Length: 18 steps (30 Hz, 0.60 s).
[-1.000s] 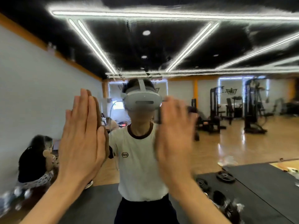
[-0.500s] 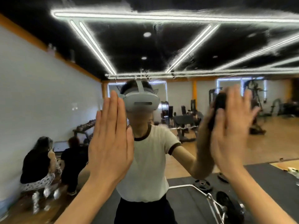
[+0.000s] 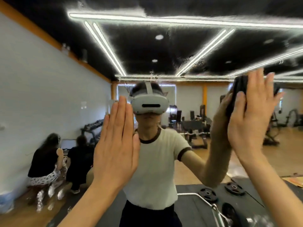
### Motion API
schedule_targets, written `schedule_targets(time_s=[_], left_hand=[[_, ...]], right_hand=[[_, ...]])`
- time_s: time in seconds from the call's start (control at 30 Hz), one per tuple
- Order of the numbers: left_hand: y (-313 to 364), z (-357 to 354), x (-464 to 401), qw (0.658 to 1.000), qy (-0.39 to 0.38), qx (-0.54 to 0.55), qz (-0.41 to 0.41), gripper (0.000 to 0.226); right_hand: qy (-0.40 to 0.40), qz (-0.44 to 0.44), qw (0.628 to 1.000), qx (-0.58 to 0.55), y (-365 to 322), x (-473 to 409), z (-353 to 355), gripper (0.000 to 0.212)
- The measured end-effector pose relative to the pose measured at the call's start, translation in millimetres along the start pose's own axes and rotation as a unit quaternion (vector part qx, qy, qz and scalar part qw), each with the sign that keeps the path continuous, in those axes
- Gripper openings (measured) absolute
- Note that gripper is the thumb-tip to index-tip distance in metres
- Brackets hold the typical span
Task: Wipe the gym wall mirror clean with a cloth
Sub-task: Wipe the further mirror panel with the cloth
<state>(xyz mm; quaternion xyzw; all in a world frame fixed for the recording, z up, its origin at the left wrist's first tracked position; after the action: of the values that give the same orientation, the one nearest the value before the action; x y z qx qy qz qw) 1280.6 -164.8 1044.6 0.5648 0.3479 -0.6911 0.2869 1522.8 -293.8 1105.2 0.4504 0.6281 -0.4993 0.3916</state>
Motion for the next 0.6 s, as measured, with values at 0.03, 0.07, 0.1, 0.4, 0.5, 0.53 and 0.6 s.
schedule_targets(time_s=[0.03,0.07,0.1,0.4,0.5,0.53,0.6], left_hand=[[0.4,0.0,0.4,1.0,0.0,0.0,0.001,0.063],[1.1,0.2,0.5,1.0,0.0,0.002,0.001,0.063],[1.6,1.2,0.5,1.0,0.0,0.005,0.0,0.062],[-1.8,4.7,-0.3,1.0,-0.003,0.018,0.005,0.062],[-0.8,5.0,0.9,1.0,-0.005,0.01,0.004,0.064],[-0.7,4.7,0.7,1.0,-0.006,0.007,0.005,0.064],[-0.3,4.0,1.1,1.0,-0.009,0.004,0.007,0.064]], right_hand=[[0.01,-0.005,1.0,-0.002,-13.4,0.9,-7.8,0.05],[0.009,0.016,1.0,0.001,-36.2,2.7,-20.0,0.05],[-0.004,0.053,0.999,0.001,-64.0,6.9,-35.5,0.052],[-0.116,0.257,0.959,-0.015,-116.9,15.5,-73.4,0.057],[-0.072,0.137,0.988,-0.002,-29.9,0.9,-25.5,0.05],[-0.059,0.094,0.994,-0.002,-6.4,-3.2,-12.5,0.05],[-0.047,0.042,0.998,-0.016,16.3,-7.6,-0.8,0.051]])
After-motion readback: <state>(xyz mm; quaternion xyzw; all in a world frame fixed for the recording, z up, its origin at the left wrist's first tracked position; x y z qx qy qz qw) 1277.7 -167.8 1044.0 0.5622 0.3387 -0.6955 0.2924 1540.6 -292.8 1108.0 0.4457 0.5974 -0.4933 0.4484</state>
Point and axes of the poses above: each hand's wrist, its own x-axis away from the middle knuckle, its own z-axis out of the back of the hand, y = z × x, the point moved 4 cm from there along -x, towards the middle knuckle, and after that the axes turned 8 degrees about -x, right-handed, at the moved point
